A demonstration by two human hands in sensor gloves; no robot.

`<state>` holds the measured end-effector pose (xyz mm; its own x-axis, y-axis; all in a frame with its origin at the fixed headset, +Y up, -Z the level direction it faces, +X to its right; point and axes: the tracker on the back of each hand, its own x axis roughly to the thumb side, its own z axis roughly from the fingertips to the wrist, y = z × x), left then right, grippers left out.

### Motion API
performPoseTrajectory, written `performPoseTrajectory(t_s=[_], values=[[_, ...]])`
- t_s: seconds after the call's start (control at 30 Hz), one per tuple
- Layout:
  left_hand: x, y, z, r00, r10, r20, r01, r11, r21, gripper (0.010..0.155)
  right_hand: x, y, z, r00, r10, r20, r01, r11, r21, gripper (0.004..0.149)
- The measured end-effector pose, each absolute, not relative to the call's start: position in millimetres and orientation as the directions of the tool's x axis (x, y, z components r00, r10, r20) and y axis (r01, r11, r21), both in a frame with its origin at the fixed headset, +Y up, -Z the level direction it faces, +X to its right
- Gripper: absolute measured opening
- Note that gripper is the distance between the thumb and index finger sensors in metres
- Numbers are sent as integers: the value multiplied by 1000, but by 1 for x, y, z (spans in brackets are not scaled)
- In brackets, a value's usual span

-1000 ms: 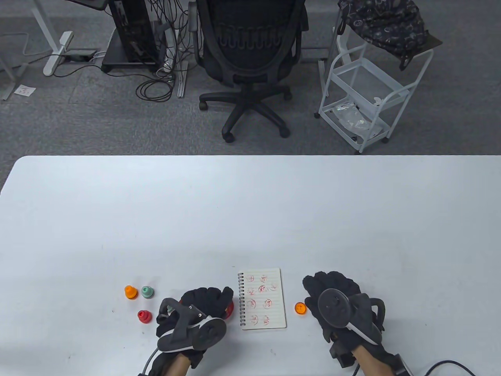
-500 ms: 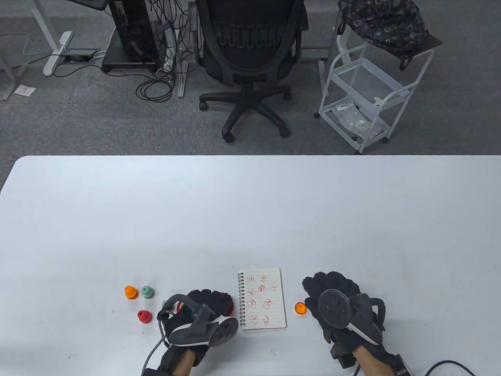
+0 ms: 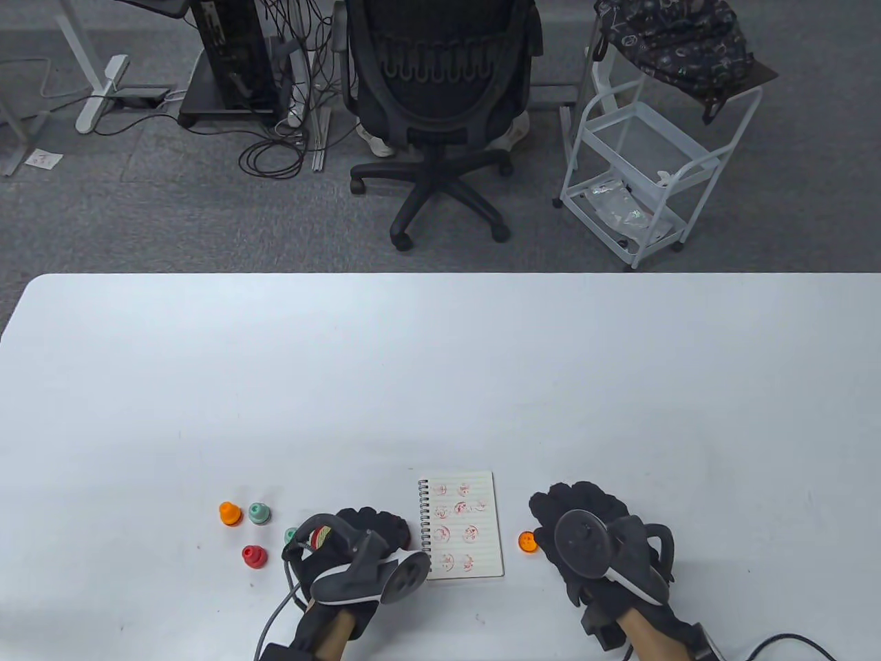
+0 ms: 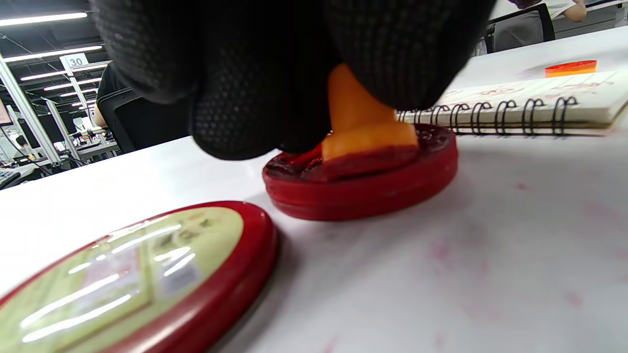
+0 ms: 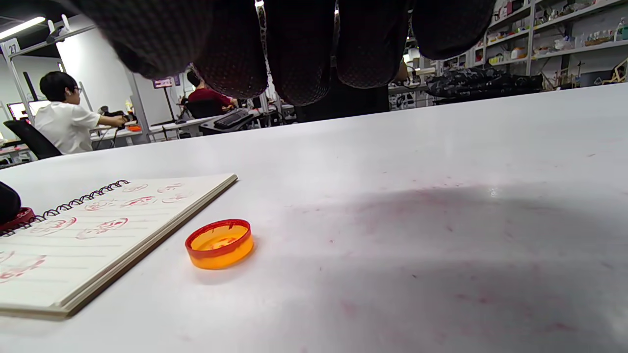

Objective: Stamp reward stamp onto notebook

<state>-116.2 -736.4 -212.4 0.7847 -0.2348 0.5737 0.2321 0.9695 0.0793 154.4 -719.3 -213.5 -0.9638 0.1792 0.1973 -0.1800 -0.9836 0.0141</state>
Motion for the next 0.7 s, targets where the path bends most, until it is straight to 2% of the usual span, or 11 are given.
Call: performPoseTrajectory(t_s=[0.43, 0.53, 0.7], values=[[-124, -742, -213, 798, -196, 570, 210, 977, 41, 47, 154, -720, -214, -964, 190, 187, -187, -982, 32, 54], [-126, -740, -213, 804, -208, 557, 205, 976, 69, 48, 154, -720, -214, -964, 189, 186, -186, -982, 34, 53], [-130, -726, -208, 823, -177, 540, 118, 983, 143, 50, 155, -720, -214, -964, 193, 184, -190, -981, 31, 54]])
